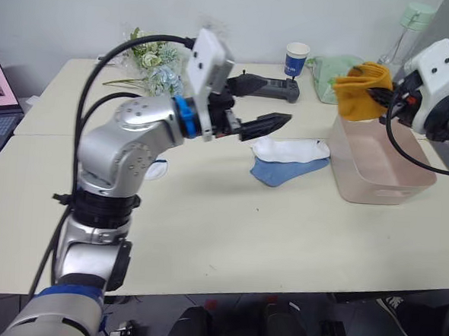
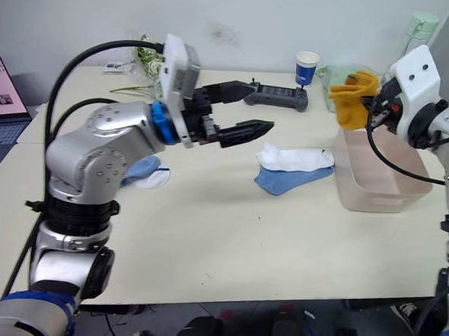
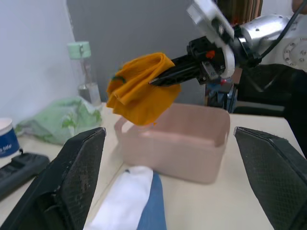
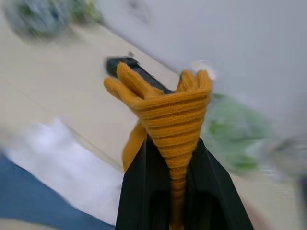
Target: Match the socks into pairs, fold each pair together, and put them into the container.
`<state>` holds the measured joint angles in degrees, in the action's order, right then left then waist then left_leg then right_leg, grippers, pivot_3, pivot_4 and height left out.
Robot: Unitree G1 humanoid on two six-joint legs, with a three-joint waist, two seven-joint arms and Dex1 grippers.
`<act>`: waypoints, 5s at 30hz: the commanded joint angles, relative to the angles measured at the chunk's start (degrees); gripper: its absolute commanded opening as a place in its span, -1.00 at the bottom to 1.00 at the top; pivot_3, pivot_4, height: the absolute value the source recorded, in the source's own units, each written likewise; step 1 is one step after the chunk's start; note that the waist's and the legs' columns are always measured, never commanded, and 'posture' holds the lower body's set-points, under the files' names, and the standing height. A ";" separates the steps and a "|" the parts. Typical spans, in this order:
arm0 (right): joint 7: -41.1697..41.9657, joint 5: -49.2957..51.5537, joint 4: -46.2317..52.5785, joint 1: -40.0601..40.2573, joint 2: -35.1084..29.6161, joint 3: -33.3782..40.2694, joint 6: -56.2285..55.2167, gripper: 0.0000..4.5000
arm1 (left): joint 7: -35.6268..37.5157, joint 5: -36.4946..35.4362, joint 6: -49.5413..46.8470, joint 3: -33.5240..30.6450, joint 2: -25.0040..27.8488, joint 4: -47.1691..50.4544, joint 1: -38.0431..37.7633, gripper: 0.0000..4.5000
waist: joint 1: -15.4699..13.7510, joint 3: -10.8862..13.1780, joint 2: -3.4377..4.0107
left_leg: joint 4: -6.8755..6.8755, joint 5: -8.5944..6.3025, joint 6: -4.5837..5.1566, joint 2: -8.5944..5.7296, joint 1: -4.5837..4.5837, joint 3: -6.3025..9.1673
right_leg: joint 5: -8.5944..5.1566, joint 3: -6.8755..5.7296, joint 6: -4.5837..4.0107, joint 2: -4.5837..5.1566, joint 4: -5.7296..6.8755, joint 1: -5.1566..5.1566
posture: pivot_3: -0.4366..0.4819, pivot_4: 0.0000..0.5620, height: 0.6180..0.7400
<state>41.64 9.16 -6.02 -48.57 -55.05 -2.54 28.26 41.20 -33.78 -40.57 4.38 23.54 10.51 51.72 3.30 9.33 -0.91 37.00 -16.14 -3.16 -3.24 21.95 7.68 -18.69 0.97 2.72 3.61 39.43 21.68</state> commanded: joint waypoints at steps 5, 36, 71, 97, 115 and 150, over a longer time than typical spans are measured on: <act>5.19 -15.18 -13.43 -1.18 -3.37 -8.09 -22.09 -1.00 | 0.13 3.89 1.63 5.82 -3.75 1.19 0.15 0.99 | -0.08 0.03 -0.04 | 0.06 0.01 -0.01 0.00 -0.02 -0.03 | 0.05 0.07 0.06 0.01 0.06 0.00 | -0.05 -0.47 1.00; 13.22 -33.45 -34.66 -3.79 -3.73 -15.12 -45.08 -1.00 | 3.79 5.36 0.05 8.37 -3.21 6.36 -4.35 0.99 | -0.71 0.06 -0.03 | 0.15 0.02 -0.03 -0.06 0.01 -0.03 | 0.07 0.09 0.09 0.09 0.03 -0.02 | -0.05 -0.47 1.00; 27.29 -29.30 -37.40 -10.24 -2.12 -14.12 -39.21 -0.22 | 4.53 8.50 3.07 8.11 -3.93 3.20 -4.00 1.00 | -1.45 0.06 -0.03 | 0.23 0.02 -0.03 -0.09 0.01 0.02 | 0.08 0.03 0.10 0.13 0.02 -0.06 | -0.05 -0.47 1.00; 22.31 -25.44 -48.63 -25.42 2.98 -8.78 -38.65 -0.98 | 2.96 7.74 0.64 3.04 0.57 5.30 -7.85 1.00 | -0.86 0.06 -0.02 | 0.20 0.02 -0.03 -0.04 -0.02 0.04 | 0.08 0.07 0.10 0.10 0.06 -0.01 | -0.05 -0.47 1.00; -3.28 -1.24 20.76 27.82 33.55 2.58 -4.50 0.24 | -9.21 12.83 11.71 -14.00 5.19 16.45 -49.85 1.00 | -2.04 -0.01 0.00 | 0.72 0.00 -0.01 -0.23 0.24 0.69 | 0.12 -0.02 0.14 0.45 0.30 0.04 | -0.05 -0.47 1.00; 9.90 16.07 29.17 18.99 26.08 -5.00 7.56 0.98 | -9.17 25.86 24.56 -21.03 22.32 -8.50 -49.18 1.00 | -1.49 -0.05 0.00 | 0.05 -0.04 0.05 -0.07 -0.22 0.73 | 0.11 -0.11 0.12 0.13 -0.08 -0.27 | -0.05 -0.47 1.00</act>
<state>51.23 23.08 21.33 -28.14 -28.95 -8.17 34.56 31.62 -9.78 -17.21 -17.30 44.51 4.26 1.07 1.81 9.28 -0.91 37.05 -16.18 -3.11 -3.31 21.73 8.44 -18.58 0.85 2.84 3.75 39.35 21.42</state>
